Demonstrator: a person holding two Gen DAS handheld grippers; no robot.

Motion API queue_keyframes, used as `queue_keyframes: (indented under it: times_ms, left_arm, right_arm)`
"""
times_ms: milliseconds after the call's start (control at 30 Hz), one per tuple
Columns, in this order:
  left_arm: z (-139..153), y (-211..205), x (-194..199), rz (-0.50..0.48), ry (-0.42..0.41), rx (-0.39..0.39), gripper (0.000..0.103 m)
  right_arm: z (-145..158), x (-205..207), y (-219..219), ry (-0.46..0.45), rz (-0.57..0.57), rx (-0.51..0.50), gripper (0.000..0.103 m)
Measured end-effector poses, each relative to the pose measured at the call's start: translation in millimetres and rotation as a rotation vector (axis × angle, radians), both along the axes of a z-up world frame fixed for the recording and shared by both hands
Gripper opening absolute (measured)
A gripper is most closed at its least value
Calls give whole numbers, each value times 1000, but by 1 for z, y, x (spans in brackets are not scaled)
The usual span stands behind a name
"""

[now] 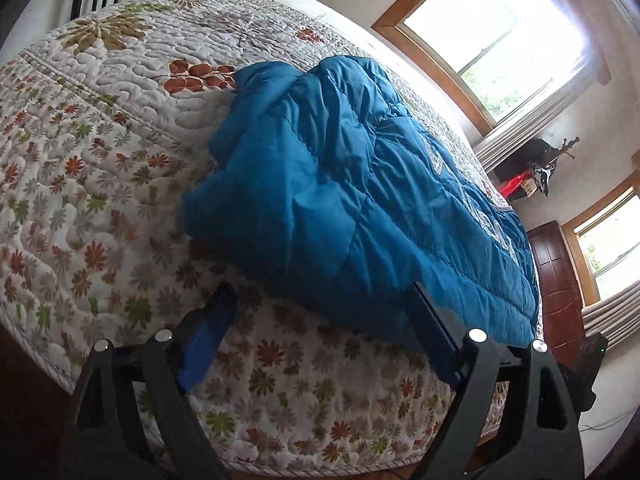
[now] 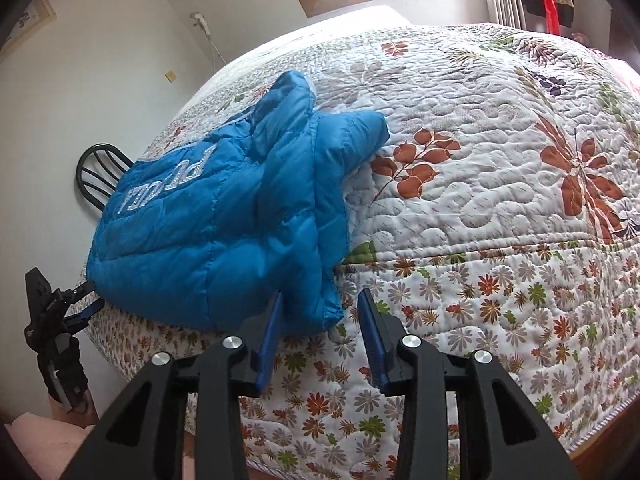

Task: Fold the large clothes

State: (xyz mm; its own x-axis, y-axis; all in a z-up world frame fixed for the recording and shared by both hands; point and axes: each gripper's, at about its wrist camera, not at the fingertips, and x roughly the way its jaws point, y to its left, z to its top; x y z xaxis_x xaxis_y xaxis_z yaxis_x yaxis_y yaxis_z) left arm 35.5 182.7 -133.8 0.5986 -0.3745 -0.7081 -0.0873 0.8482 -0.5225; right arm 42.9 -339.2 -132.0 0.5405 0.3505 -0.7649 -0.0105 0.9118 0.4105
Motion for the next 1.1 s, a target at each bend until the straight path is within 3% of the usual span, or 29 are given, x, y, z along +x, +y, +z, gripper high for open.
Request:
queue_keyframes:
  times_ms: [67, 167, 367, 500, 567, 800, 1033, 1100]
  left_arm:
    - [-1, 1, 6, 13, -10, -26, 86]
    - [-5, 6, 17, 33, -3, -79, 86]
    - [-7, 9, 26, 80, 4, -148, 55]
    - [-2, 12, 22, 103, -7, -168, 42]
    - [-1, 8, 23, 98, -9, -130, 40]
    - [-18, 8, 26, 69, -31, -124, 40]
    - [-19, 15, 24, 66, -35, -166, 37]
    - [-15, 15, 22, 63, -45, -163, 36]
  right_arm:
    - [-5, 4, 0, 18, 12, 29, 27]
    - [-12, 8, 2, 39, 18, 24, 26]
    - [-15, 10, 5, 53, 27, 11, 26]
    - [-14, 12, 8, 66, 32, -15, 26]
    - [-15, 14, 10, 74, 36, -25, 26]
    - [-21, 20, 15, 79, 48, -60, 28]
    - [-20, 23, 16, 81, 58, -49, 27]
    - [-14, 19, 12, 74, 63, -58, 35]
